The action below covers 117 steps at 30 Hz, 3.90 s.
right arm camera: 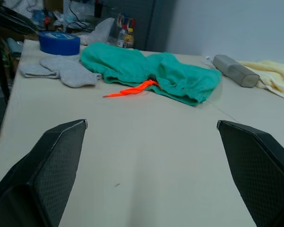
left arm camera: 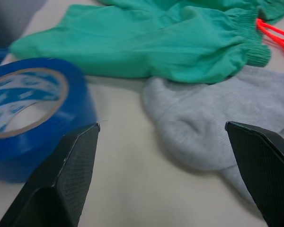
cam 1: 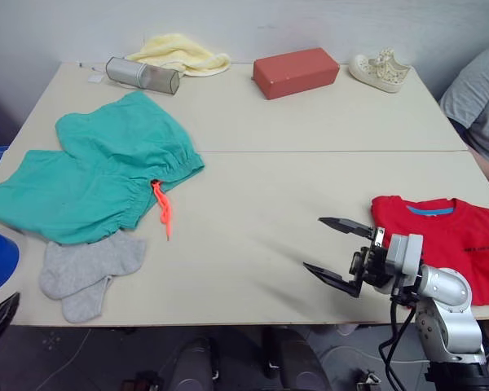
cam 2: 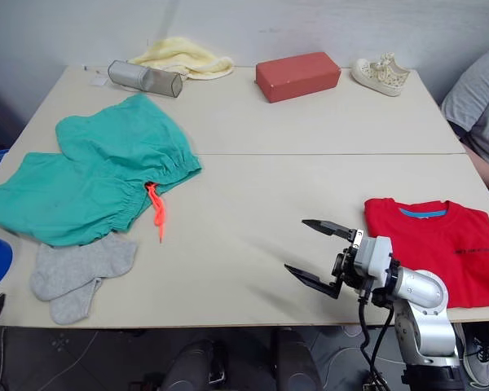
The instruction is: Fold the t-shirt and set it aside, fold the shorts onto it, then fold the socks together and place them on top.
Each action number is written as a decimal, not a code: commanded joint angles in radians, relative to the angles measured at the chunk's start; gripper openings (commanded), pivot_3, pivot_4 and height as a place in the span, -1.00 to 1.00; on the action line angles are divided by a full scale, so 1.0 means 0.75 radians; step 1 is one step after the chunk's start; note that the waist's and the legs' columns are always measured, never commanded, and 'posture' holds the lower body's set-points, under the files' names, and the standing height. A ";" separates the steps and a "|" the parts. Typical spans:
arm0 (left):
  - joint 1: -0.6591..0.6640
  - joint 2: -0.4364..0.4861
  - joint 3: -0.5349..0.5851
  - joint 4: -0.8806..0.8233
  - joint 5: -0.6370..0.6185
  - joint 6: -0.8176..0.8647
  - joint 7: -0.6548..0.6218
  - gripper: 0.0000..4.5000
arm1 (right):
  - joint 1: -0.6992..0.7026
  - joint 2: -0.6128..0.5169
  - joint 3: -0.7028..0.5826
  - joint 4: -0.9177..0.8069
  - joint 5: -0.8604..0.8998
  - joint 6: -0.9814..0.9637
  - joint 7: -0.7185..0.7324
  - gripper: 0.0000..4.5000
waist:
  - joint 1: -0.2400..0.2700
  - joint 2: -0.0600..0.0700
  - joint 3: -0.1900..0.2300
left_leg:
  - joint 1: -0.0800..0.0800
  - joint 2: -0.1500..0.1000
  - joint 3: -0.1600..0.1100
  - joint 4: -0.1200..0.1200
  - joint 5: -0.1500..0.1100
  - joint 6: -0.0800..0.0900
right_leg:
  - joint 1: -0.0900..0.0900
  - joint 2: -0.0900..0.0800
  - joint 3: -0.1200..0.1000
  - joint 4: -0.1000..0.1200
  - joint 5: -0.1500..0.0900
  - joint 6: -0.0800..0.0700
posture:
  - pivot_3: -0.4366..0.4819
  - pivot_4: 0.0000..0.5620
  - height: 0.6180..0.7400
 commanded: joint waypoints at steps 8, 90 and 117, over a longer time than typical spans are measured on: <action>-0.017 0.110 0.005 0.115 -0.026 -0.035 -0.036 0.98 | 0.069 -0.021 0.028 -0.129 -0.012 -0.013 -0.137 1.00 | -0.027 0.012 -0.001 | -0.001 -0.007 -0.048 -0.010 0.008 0.003 | 0.043 -0.011 -0.057 -0.022 0.002 0.005 | -0.05 -0.47 1.00; -1.481 0.130 -1.555 0.211 0.563 -0.384 -0.712 0.64 | 0.324 -0.438 -0.127 -0.300 -0.247 0.110 -0.171 1.00 | 0.067 0.004 0.000 | 0.000 0.000 -0.015 0.015 0.014 0.007 | 0.017 0.002 -0.043 0.014 0.007 0.023 | -0.05 -0.47 1.00; -1.406 0.235 -1.645 0.353 0.552 -0.489 -0.712 -0.50 | -0.045 -0.504 0.089 0.107 -0.193 -0.043 -0.062 -1.00 | 0.066 0.008 0.000 | 0.015 0.003 -0.012 0.012 0.010 0.009 | 0.031 -0.004 -0.042 0.012 0.008 0.022 | -0.05 -0.47 1.00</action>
